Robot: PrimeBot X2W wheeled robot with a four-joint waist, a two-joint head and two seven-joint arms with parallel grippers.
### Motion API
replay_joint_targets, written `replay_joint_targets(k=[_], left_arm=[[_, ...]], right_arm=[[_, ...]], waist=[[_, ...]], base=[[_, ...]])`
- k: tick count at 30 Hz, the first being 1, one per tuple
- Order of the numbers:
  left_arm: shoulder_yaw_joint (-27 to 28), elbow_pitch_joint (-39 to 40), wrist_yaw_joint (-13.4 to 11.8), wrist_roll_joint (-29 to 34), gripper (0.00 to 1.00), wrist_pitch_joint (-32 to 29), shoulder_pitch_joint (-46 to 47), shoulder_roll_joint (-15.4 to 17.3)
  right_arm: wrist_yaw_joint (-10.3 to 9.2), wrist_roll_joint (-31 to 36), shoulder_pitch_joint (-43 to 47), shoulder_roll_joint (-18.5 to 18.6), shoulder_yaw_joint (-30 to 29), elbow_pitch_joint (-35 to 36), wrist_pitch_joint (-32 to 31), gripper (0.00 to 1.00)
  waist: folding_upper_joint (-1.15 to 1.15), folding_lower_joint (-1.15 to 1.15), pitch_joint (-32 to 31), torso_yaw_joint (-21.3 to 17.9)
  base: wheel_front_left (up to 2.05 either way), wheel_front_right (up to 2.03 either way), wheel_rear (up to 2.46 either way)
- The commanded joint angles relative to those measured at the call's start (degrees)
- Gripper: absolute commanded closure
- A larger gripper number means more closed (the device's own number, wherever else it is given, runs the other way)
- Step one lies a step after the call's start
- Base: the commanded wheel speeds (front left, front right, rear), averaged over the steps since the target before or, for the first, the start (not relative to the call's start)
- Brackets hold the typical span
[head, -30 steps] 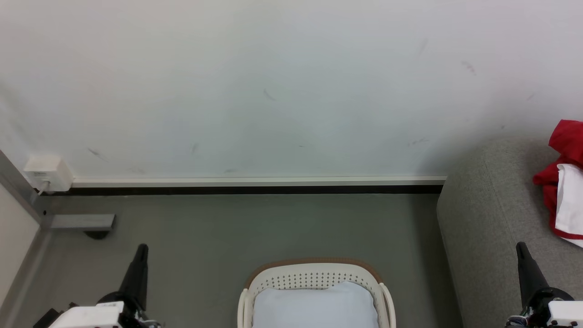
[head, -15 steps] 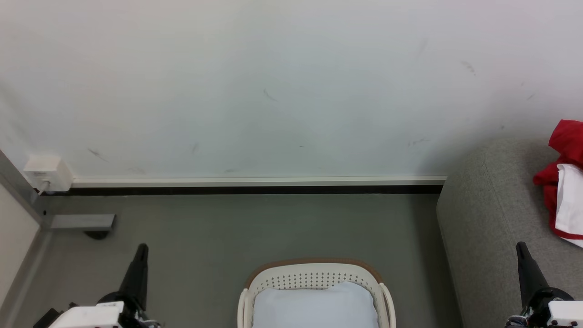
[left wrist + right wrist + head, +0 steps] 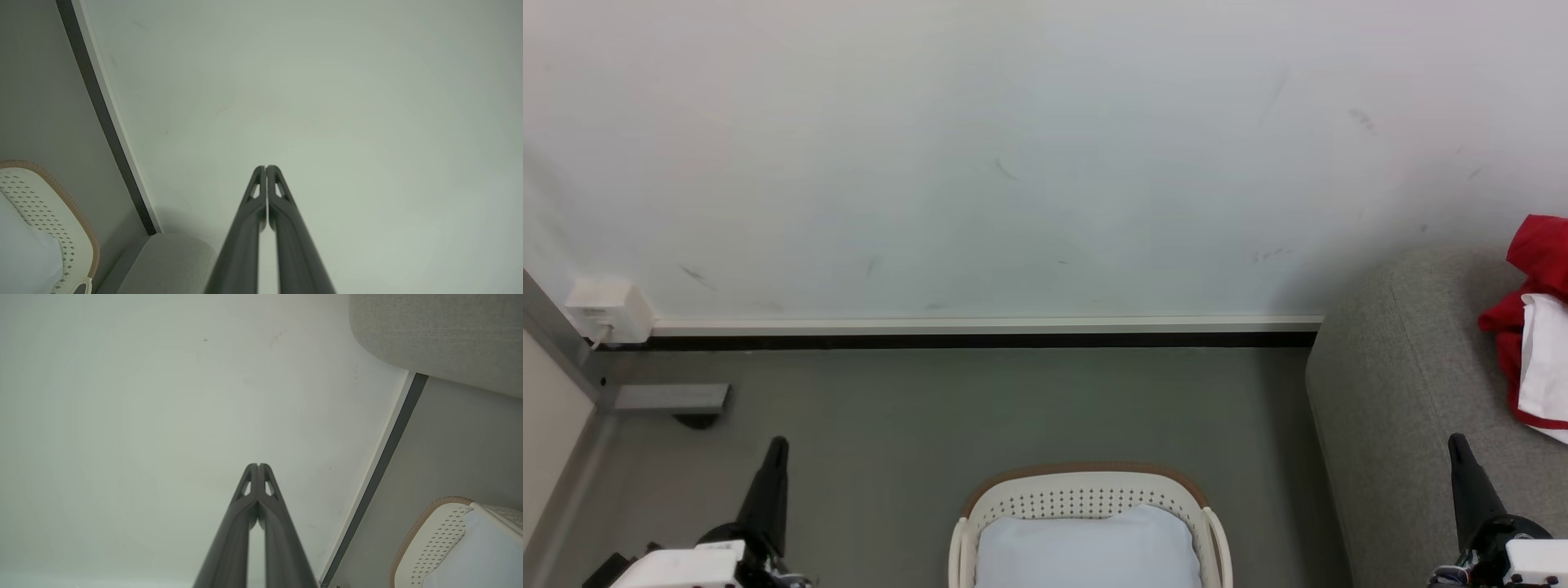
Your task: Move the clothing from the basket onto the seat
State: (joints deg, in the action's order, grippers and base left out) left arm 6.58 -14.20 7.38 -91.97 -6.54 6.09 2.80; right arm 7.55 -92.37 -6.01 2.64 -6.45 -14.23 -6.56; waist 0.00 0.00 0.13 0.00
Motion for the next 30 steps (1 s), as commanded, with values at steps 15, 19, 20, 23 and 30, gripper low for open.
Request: replay_joint_targets(k=[15, 19, 20, 23, 30], left_arm=[[0.1, 0.2, 0.2, -0.8, 1.0, -0.2, 0.5, 0.1], [0.1, 0.2, 0.2, -0.8, 1.0, -0.2, 0.5, 0.1], [0.1, 0.2, 0.2, -0.8, 1.0, -0.2, 0.5, 0.1], [0.1, 0.2, 0.2, -0.8, 1.0, -0.2, 0.5, 0.1], [0.1, 0.2, 0.2, -0.8, 1.0, -0.2, 0.5, 0.1]], right_arm=[[-0.12, -0.1, -0.7, 0.4, -0.2, 0.3, -0.2, 1.0], [-0.12, -0.1, -0.7, 0.5, -0.2, 0.3, -0.2, 1.0], [-0.12, -0.1, -0.7, 0.5, -0.2, 0.3, -0.2, 1.0], [-0.12, -0.1, -0.7, 0.5, -0.2, 0.3, -0.2, 1.0], [-0.12, -0.1, -0.7, 0.5, -0.2, 0.3, -0.2, 1.0]], waist=[[0.0, 0.0, 0.0, 0.0], [0.0, 0.0, 0.0, 0.0], [0.0, 0.0, 0.0, 0.0], [0.0, 0.0, 0.0, 0.0], [0.0, 0.0, 0.0, 0.0]], base=[[0.0, 0.0, 0.0], [0.0, 0.0, 0.0], [0.0, 0.0, 0.0], [0.0, 0.0, 0.0], [0.0, 0.0, 0.0]])
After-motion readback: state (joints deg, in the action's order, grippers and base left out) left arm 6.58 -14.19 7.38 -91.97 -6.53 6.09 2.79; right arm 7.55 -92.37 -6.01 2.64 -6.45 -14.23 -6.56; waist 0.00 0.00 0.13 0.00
